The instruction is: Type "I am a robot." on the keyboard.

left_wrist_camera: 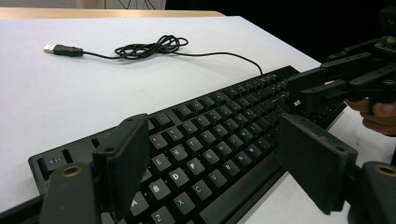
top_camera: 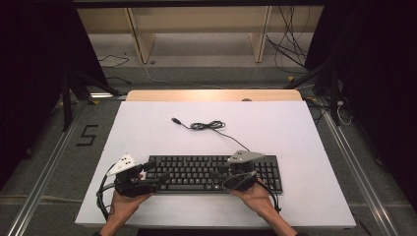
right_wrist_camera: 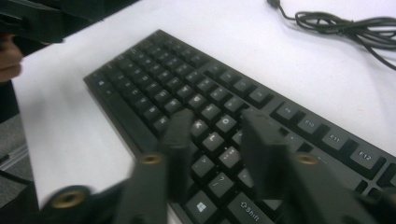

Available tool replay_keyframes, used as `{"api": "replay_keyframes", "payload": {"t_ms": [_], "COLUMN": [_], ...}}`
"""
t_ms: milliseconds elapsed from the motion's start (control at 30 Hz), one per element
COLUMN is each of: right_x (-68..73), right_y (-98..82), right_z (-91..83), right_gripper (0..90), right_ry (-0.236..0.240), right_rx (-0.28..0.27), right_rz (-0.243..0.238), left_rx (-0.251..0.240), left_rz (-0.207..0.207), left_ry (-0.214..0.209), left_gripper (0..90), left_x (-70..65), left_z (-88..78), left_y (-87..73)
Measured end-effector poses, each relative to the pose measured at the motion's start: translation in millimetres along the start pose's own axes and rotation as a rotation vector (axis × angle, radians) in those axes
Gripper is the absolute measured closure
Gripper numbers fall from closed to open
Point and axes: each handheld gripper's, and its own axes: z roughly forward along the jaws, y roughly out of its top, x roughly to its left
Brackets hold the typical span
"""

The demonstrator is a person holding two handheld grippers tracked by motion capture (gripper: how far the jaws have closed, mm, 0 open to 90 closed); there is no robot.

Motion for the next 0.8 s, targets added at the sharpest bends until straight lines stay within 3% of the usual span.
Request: {"api": "replay_keyframes", "payload": {"t_ms": [100,267,800], "right_x": [-1.3,-1.3,5.8], "right_y": [0.5,-0.6,-4.7], "right_z": [4.2,11.0,32.7], "right_gripper": [80.3,89.9,90.0], "right_ry": [-0.012,-0.009,0.007], "right_rx": [0.017,0.058,0.139], "right_rz": [0.004,-0.002,-0.043], "left_rx": [-0.001,-0.002,-0.001], "left_rz": [0.003,0.008,0.01], "left_ry": [0.002,0.005,0.007], "left_gripper": [25.3,25.4,25.3], "left_x": [-0.6,-0.6,-0.5], "left_z": [-0.9,-2.4,-3.2], "left_y": [-0.3,-0.7,-1.6]}}
